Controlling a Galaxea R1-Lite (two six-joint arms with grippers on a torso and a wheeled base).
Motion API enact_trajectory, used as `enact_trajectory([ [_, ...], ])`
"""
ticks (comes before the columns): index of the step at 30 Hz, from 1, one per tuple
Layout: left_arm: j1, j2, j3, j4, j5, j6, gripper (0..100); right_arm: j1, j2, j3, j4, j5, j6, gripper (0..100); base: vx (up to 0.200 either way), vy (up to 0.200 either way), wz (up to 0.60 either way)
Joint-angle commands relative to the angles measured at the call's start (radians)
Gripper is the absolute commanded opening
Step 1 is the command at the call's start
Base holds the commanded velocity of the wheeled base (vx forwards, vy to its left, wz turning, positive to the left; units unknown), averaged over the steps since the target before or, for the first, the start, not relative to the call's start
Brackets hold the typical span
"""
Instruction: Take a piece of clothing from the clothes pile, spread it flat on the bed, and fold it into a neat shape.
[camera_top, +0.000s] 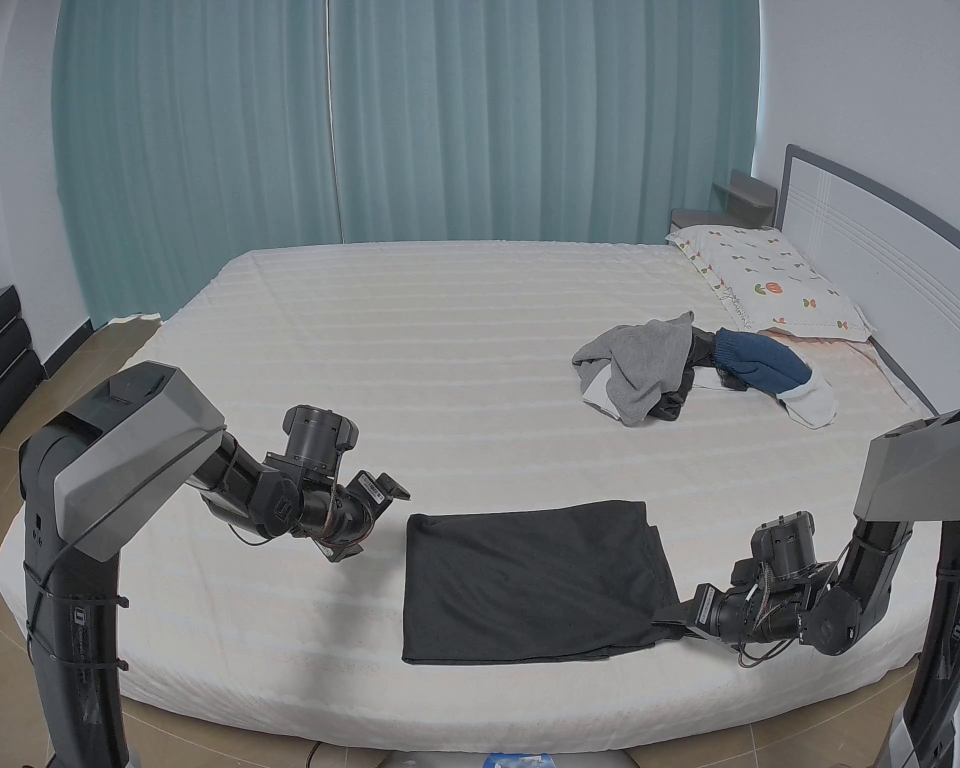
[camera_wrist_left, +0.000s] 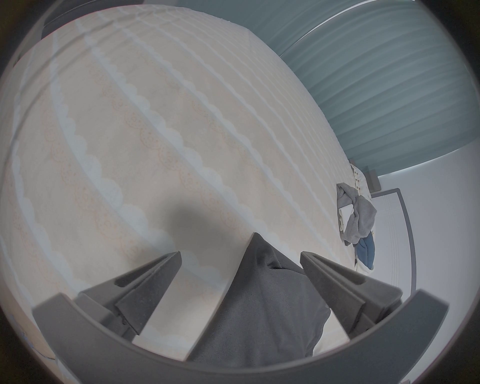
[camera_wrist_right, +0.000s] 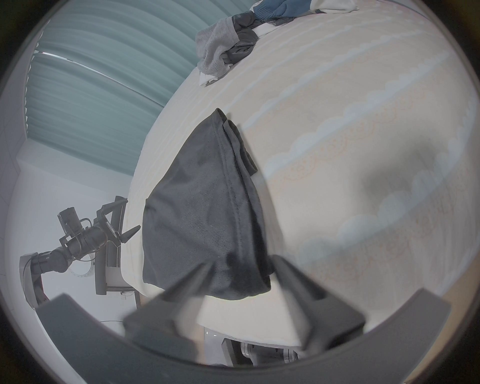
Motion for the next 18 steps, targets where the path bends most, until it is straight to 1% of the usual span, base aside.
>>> enact_trajectory([
  [1,-0.007,-0.001,-0.005,-0.001,-0.003,-0.001,100,-0.029,-0.035,-0.029,0.0,0.002,-0.002,100,0.0,0.0,0.0],
  [5,-0.033,0.011,-0.019,-0.002,-0.003,0.011,100,-0.047,-0.022,-0.129,0.011,0.002,-0.001,100,0.0,0.0,0.0],
  [9,-0.078,0.046,-0.056,-0.002,0.009,0.068,100,-0.062,0.059,-0.299,0.091,0.002,0.001,100,0.0,0.0,0.0],
  [13,-0.096,0.071,-0.091,0.001,0.014,0.074,100,-0.079,0.111,-0.423,0.151,0.002,0.002,100,0.0,0.0,0.0],
  [16,-0.098,0.086,-0.106,0.001,0.015,0.079,100,-0.088,0.153,-0.514,0.172,0.005,0.015,100,0.0,0.0,0.0],
  [18,-0.098,0.092,-0.115,0.001,0.015,0.082,100,-0.088,0.186,-0.543,0.177,0.003,0.024,100,0.0,0.0,0.0],
])
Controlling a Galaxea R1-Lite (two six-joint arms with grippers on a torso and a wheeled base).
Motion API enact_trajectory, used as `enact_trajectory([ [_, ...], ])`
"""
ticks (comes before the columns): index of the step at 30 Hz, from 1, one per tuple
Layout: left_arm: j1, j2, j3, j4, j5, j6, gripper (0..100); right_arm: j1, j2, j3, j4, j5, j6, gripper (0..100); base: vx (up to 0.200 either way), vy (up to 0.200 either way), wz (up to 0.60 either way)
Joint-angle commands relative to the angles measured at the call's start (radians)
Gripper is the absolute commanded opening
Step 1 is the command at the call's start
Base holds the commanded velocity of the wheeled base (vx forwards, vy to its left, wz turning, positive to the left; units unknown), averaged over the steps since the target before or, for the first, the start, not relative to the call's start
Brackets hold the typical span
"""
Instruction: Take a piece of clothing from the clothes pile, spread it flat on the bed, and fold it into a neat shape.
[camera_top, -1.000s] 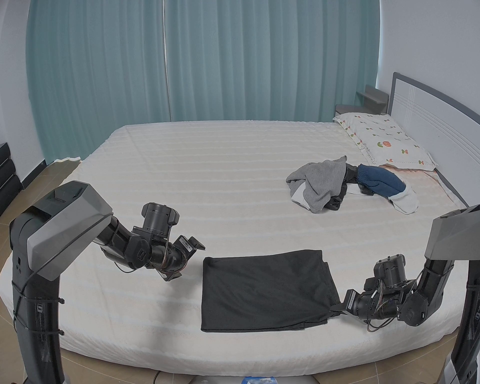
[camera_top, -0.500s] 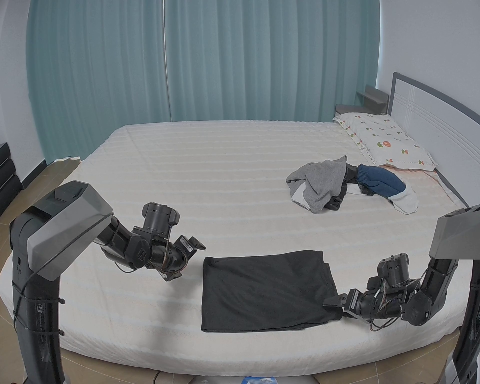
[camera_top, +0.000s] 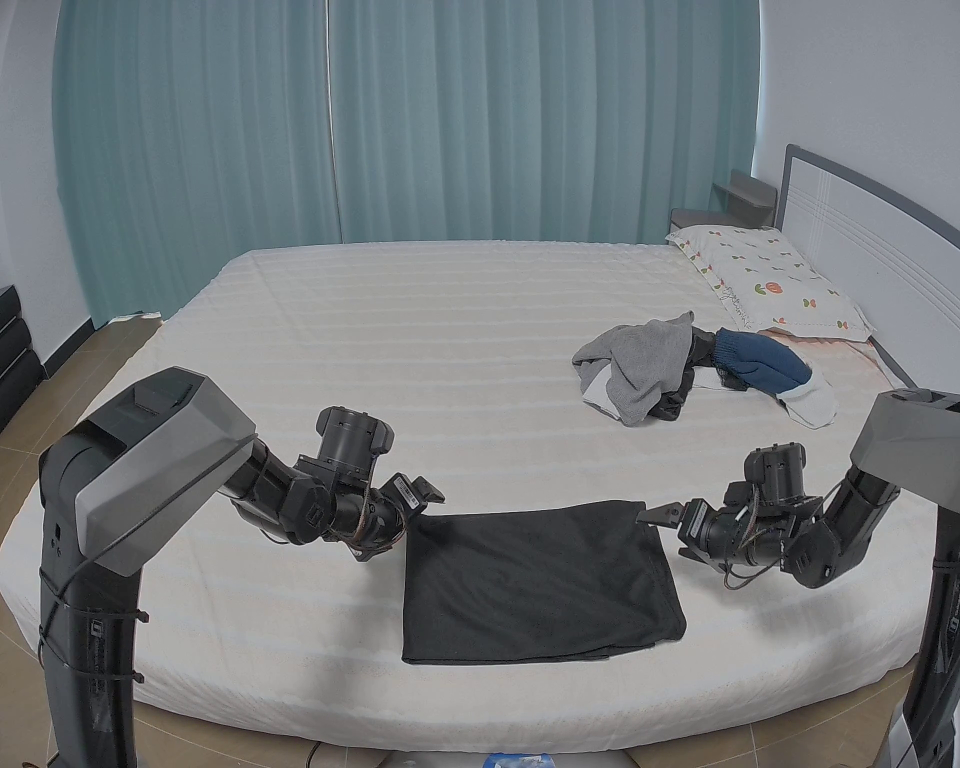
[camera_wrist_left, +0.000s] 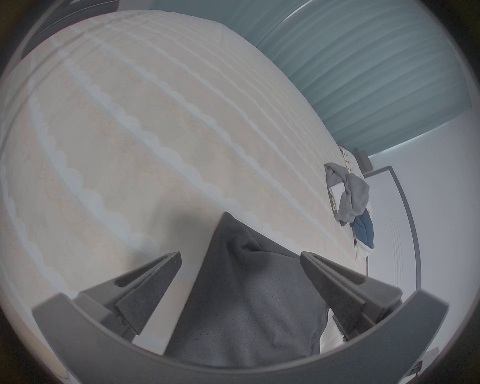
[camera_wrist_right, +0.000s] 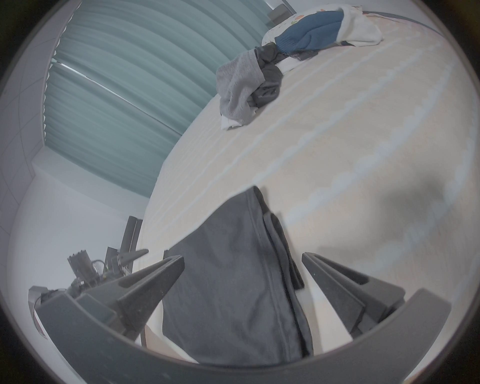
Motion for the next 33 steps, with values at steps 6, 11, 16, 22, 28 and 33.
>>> enact_trajectory([
  [6,-0.025,0.083,-0.069,0.006,0.05,0.039,100,-0.015,0.165,-0.182,0.03,0.002,0.022,100,0.0,0.0,0.0],
  [11,-0.033,0.097,-0.069,-0.002,0.133,0.038,0,-0.015,0.177,-0.245,0.033,0.0,0.078,100,0.0,0.0,0.0],
  [16,-0.033,0.095,-0.066,-0.002,0.17,0.028,0,-0.015,0.206,-0.278,0.024,0.0,0.094,100,0.0,0.0,0.0],
  [22,-0.033,0.093,-0.066,-0.002,0.171,0.022,0,-0.009,0.231,-0.295,0.018,-0.02,0.096,0,0.0,0.0,0.0],
  [28,-0.031,0.098,-0.068,-0.002,0.174,0.022,0,-0.012,0.232,-0.312,0.005,-0.041,0.139,0,0.0,0.0,0.0],
  [33,-0.024,0.103,-0.071,-0.002,0.183,0.021,0,-0.019,0.232,-0.314,-0.027,-0.053,0.148,0,0.0,0.0,0.0],
])
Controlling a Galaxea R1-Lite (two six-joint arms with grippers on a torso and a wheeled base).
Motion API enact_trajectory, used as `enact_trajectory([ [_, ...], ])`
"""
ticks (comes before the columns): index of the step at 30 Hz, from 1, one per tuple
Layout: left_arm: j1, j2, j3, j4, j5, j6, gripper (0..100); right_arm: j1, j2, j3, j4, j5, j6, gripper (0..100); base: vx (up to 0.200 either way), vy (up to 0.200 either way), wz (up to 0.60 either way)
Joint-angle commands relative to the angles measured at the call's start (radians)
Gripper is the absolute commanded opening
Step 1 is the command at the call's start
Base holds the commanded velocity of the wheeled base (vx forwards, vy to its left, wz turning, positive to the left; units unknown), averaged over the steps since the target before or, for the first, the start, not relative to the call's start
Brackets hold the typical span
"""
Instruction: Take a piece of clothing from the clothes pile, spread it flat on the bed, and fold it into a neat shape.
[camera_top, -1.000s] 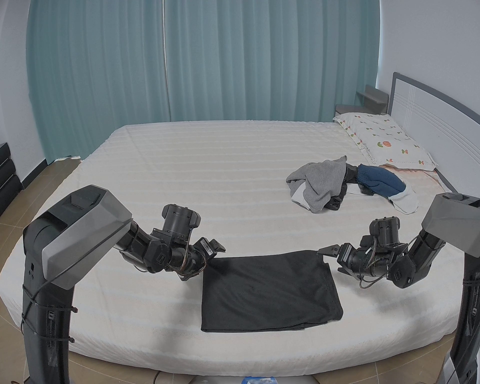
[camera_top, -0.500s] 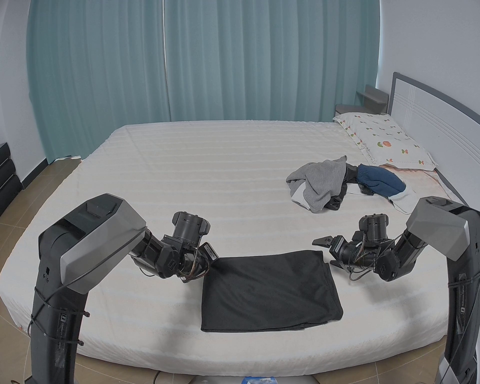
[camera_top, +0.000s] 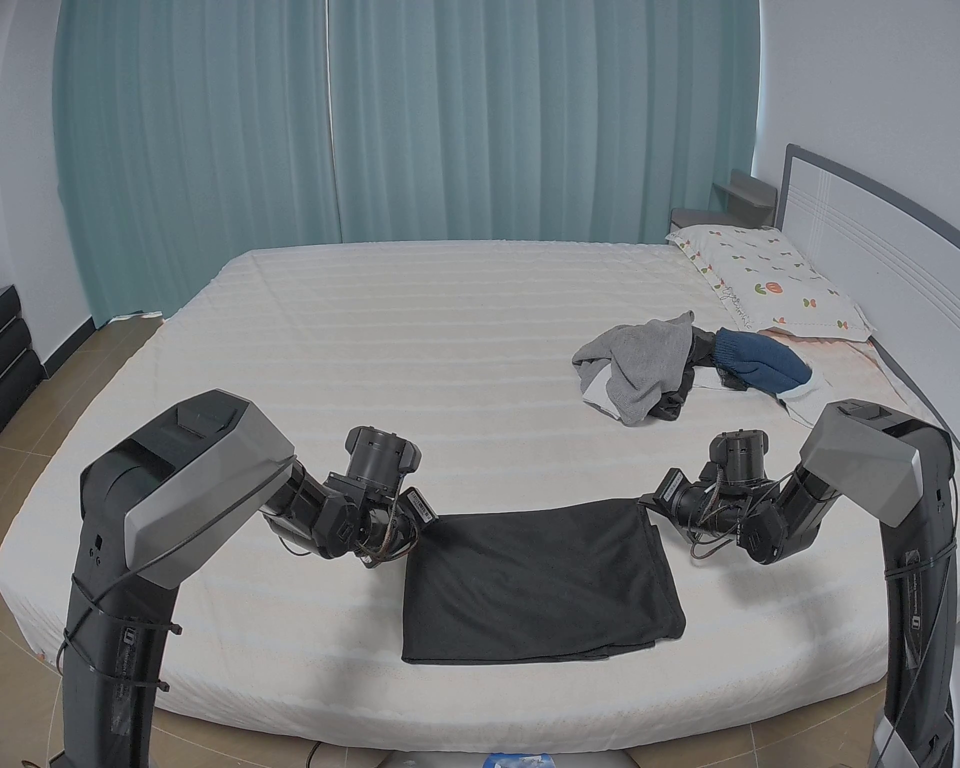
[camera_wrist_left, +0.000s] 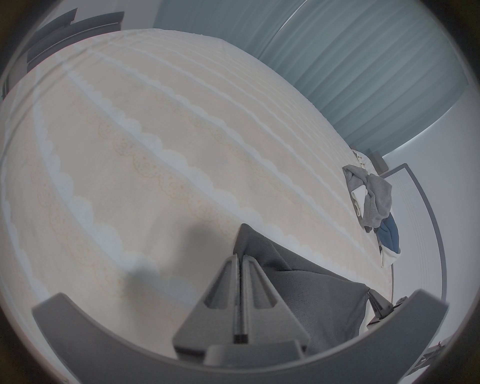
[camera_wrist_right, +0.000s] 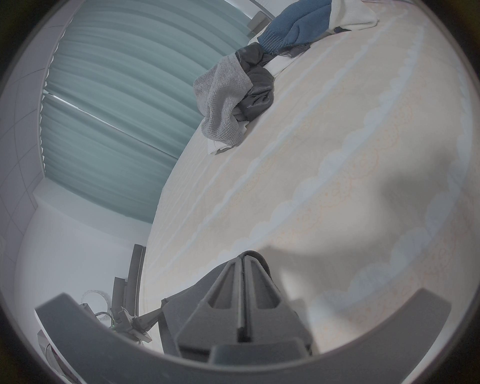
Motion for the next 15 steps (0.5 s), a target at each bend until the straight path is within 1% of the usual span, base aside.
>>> enact_trajectory([
  [1,0.008,0.005,-0.002,0.0,0.004,0.0,0,-0.01,0.003,-0.006,-0.016,-0.01,0.005,0,0.0,0.0,0.0],
  [7,0.008,0.007,-0.003,0.0,0.006,0.0,0,-0.014,0.01,-0.02,-0.016,-0.034,0.005,0,0.0,0.0,0.0],
  [15,0.009,0.002,-0.003,0.0,0.001,-0.008,0,-0.013,0.011,-0.017,-0.016,-0.034,0.005,0,0.0,0.0,0.0],
])
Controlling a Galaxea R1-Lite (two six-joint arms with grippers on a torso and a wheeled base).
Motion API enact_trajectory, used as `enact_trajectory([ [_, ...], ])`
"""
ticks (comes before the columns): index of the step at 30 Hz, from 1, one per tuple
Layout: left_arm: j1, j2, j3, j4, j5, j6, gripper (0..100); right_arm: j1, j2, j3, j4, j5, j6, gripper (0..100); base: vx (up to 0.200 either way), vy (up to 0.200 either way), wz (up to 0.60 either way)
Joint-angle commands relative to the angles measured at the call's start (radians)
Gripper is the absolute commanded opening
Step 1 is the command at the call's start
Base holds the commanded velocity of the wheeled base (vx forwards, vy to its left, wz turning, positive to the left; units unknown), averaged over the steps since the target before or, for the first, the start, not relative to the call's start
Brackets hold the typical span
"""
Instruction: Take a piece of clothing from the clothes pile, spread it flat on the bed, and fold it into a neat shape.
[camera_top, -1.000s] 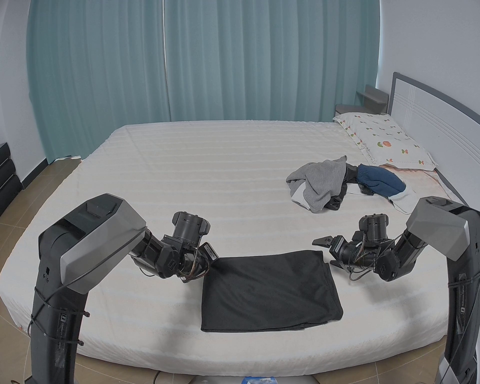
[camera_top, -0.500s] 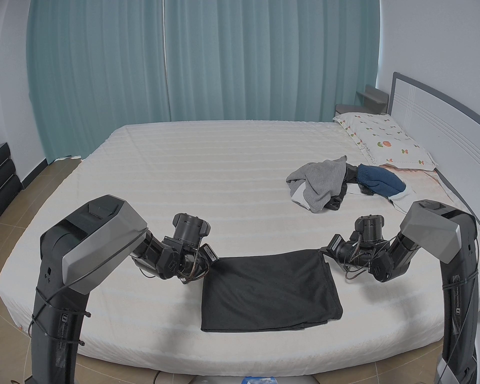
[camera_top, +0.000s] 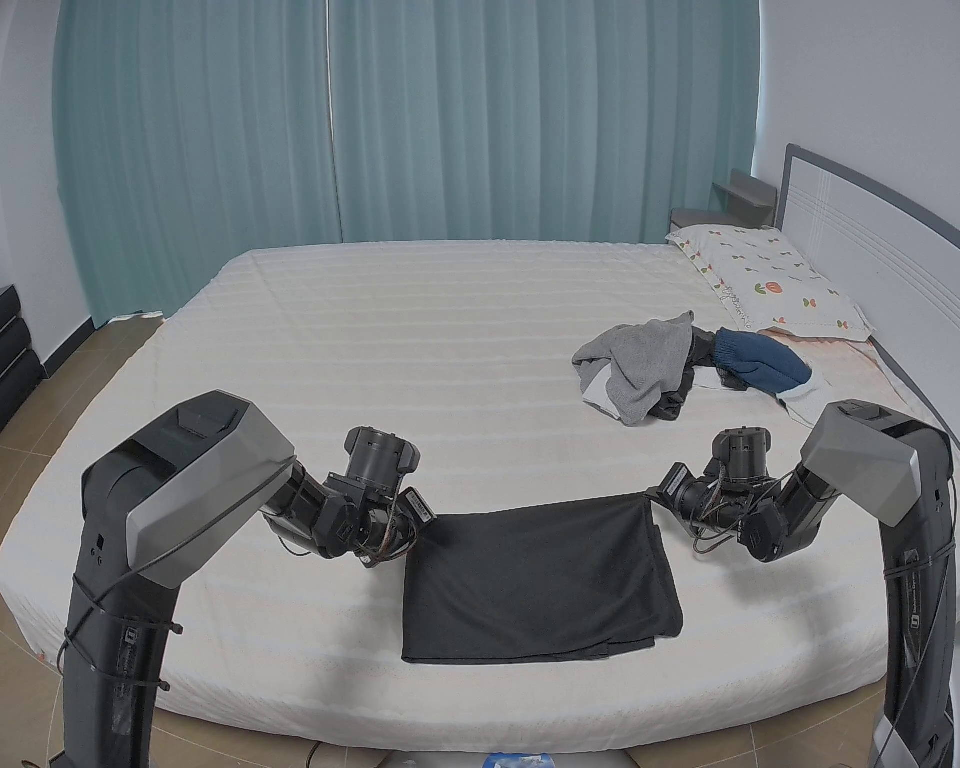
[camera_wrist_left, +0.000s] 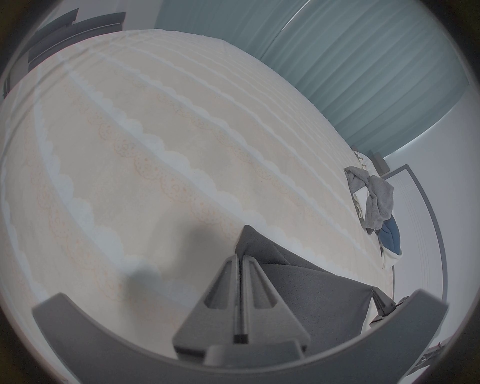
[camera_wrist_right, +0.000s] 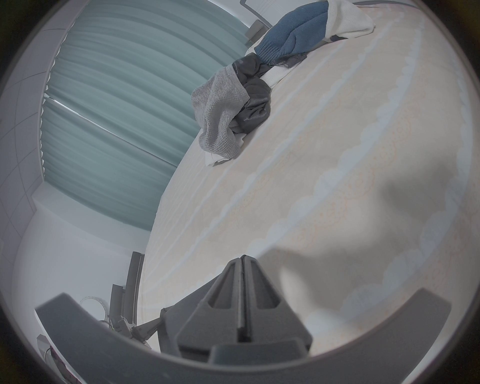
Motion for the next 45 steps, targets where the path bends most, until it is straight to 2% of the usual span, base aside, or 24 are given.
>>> enact_trajectory([
  [1,0.002,-0.003,0.001,-0.001,-0.003,-0.004,0,0.0,0.002,0.001,0.0,0.0,-0.001,0,0.0,0.0,0.0],
  [4,0.003,-0.006,0.004,-0.001,-0.012,-0.017,0,0.003,0.003,0.007,0.001,0.0,-0.002,0,0.0,0.0,0.0],
  [5,0.003,-0.008,0.004,-0.001,-0.012,-0.021,100,0.005,0.006,0.01,0.001,0.0,-0.002,100,0.0,0.0,0.0],
  [13,0.009,-0.018,0.009,-0.001,-0.044,-0.036,100,0.011,-0.121,0.139,0.003,0.016,-0.001,100,0.0,0.0,0.0],
  [16,0.017,-0.035,0.013,-0.001,-0.067,-0.075,100,0.02,-0.153,0.174,0.015,0.011,-0.016,100,0.0,0.0,0.0],
  [18,0.023,-0.046,0.015,-0.002,-0.083,-0.095,100,0.023,-0.178,0.193,0.031,0.006,-0.036,100,0.0,0.0,0.0],
  [19,0.032,-0.07,0.033,-0.002,-0.11,-0.115,100,0.023,-0.233,0.259,0.07,0.013,-0.085,100,0.0,0.0,0.0],
  [22,0.042,-0.097,0.075,-0.028,-0.132,-0.124,100,0.025,-0.268,0.375,0.06,0.022,-0.122,100,0.0,0.0,0.0],
  [29,0.066,-0.15,0.221,-0.166,-0.142,-0.152,100,0.034,-0.311,0.595,-0.041,0.105,-0.117,100,0.0,0.0,0.0],
  [35,0.065,-0.147,0.231,-0.191,-0.141,-0.15,100,0.079,-0.311,0.658,-0.041,0.111,-0.125,100,0.0,0.0,0.0],
  [44,0.065,-0.147,0.233,-0.191,-0.141,-0.148,100,0.077,-0.307,0.665,-0.041,0.108,-0.123,100,0.0,0.0,0.0],
  [45,0.063,-0.147,0.233,-0.191,-0.141,-0.148,100,0.077,-0.313,0.668,-0.04,0.105,-0.123,0,0.0,0.0,0.0],
])
